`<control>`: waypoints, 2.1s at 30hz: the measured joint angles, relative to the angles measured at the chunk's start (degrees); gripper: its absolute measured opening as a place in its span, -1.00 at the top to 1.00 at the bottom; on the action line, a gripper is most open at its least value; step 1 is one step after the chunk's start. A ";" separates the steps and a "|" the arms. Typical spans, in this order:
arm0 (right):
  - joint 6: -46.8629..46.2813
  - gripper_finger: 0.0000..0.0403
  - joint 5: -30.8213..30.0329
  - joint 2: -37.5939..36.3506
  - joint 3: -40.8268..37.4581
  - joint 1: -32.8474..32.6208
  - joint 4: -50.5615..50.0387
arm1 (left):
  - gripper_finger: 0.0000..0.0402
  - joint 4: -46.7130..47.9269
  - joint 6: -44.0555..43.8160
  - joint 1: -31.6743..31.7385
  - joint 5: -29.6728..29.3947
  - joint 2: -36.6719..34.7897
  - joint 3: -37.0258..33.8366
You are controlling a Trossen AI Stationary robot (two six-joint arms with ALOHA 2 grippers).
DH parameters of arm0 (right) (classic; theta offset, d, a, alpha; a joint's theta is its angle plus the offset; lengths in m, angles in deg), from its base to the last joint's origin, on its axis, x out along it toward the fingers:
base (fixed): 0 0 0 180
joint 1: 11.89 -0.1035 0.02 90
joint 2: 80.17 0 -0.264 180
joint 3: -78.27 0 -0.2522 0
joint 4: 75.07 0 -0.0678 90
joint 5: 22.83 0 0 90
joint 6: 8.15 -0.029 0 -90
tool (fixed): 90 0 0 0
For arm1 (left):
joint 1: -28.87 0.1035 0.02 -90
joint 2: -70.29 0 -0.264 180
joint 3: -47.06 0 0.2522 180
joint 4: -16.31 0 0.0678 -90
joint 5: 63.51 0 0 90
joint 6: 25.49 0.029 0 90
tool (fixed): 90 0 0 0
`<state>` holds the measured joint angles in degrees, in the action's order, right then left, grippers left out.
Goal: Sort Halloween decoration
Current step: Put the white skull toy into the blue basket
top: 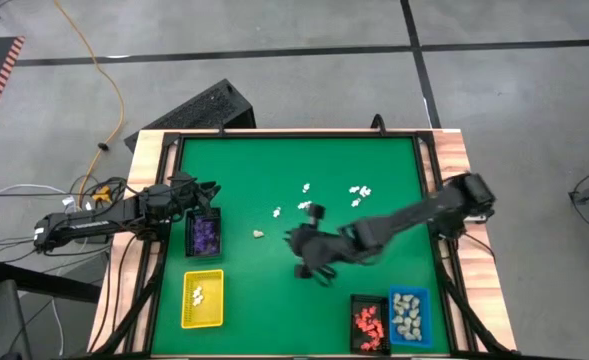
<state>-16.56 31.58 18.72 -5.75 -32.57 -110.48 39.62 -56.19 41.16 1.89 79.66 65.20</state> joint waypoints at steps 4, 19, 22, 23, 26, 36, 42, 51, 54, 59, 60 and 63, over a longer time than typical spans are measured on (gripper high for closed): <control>9.63 0.63 14.19 8.11 -0.07 5.96 13.15 | 0.37 0.00 0.00 0.02 0.01 0.00 0.00; 16.68 0.63 48.82 20.24 -1.38 19.37 38.50 | 0.37 0.00 0.26 0.00 0.26 0.00 0.01; 13.33 0.63 57.92 19.07 -8.33 22.11 52.12 | 0.37 0.00 0.24 0.00 0.25 0.00 0.02; 10.83 0.63 59.41 18.52 -11.35 23.12 57.97 | 0.37 0.00 0.24 0.01 0.26 0.00 0.02; 3.65 0.63 58.66 17.52 -19.94 25.44 73.27 | 0.37 0.00 0.24 0.02 0.24 0.00 0.02; 6.06 0.57 53.45 17.67 -24.20 24.97 76.69 | 0.37 0.00 -0.51 0.02 -0.11 0.00 0.01; 8.95 0.15 46.90 17.67 -22.44 23.69 70.10 | 0.37 0.00 -0.61 0.02 0.00 0.00 0.01; 10.17 -0.36 44.43 17.67 -22.27 22.96 68.67 | 0.37 0.00 -0.55 0.01 0.21 0.00 0.02; 10.17 -0.36 44.27 17.67 -22.27 22.53 68.44 | 0.37 0.00 -0.47 0.01 0.22 0.00 0.02; 12.64 -0.34 39.80 17.67 -22.27 21.71 68.15 | 0.37 0.00 -0.44 0.02 0.22 0.00 0.02; 13.25 -0.34 38.68 17.67 -22.27 21.48 68.17 | 0.37 0.00 -0.44 0.00 0.22 0.00 0.02; 14.32 -0.34 37.04 17.67 -22.27 21.02 68.34 | 0.37 0.00 -0.46 0.01 0.24 0.00 0.02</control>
<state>-2.25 68.62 36.38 -28.02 -11.54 -42.14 39.62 -56.65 41.17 2.13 79.66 65.22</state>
